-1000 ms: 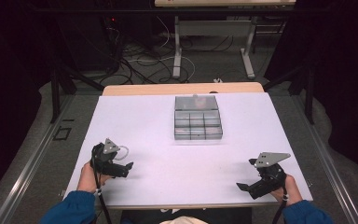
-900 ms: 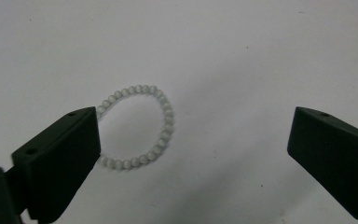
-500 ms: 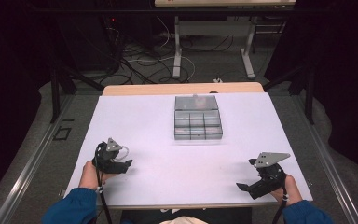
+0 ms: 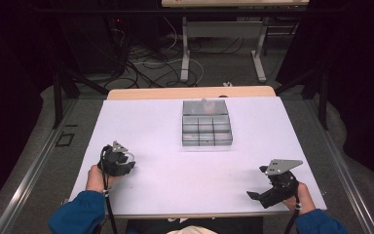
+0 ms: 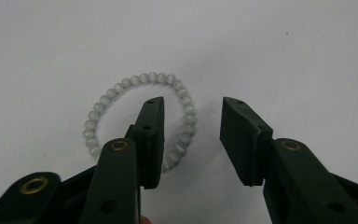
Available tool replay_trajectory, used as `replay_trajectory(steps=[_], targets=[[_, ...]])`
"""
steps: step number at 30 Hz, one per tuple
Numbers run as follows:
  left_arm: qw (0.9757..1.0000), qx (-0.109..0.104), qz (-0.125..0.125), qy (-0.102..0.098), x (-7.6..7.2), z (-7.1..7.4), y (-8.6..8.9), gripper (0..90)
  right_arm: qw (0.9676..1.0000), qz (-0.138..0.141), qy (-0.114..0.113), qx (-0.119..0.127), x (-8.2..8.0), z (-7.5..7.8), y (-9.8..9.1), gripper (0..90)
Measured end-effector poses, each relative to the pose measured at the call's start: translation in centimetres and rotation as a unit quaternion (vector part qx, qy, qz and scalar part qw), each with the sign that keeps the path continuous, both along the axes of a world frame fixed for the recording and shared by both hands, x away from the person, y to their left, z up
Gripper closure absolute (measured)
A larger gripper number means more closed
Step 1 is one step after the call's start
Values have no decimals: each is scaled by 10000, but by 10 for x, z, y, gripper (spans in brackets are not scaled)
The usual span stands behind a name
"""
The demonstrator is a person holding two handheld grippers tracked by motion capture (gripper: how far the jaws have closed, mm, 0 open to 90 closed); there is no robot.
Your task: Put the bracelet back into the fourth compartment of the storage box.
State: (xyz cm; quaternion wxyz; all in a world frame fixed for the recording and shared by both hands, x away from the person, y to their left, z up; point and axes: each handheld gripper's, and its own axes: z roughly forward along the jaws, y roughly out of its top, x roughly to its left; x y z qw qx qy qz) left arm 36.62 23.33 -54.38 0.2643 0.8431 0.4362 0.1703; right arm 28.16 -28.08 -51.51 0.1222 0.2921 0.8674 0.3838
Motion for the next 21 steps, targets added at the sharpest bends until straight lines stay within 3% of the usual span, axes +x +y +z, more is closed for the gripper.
replay_trajectory(steps=[2, 4, 12, 14, 21], targets=[[10000, -13, 11, 12, 1, -1, 0, 653, 10000, 13, -1, -4, 0, 0, 0, 5], [9999, 116, 18, 99, 2, -1, 1, 679, 10000, 13, 0, -5, 0, 0, 0, 5], [9999, -4, -29, 157, 4, -3, 0, 774, 10000, 68, -7, -52, 0, 0, 0, 5], [9996, -61, -30, 257, 4, -3, 2, 781, 9999, 73, 9, -71, 0, 1, 0, 5], [9997, -59, -34, 226, 4, -4, 0, 837, 9999, 85, 16, -91, 0, 1, 0, 5]])
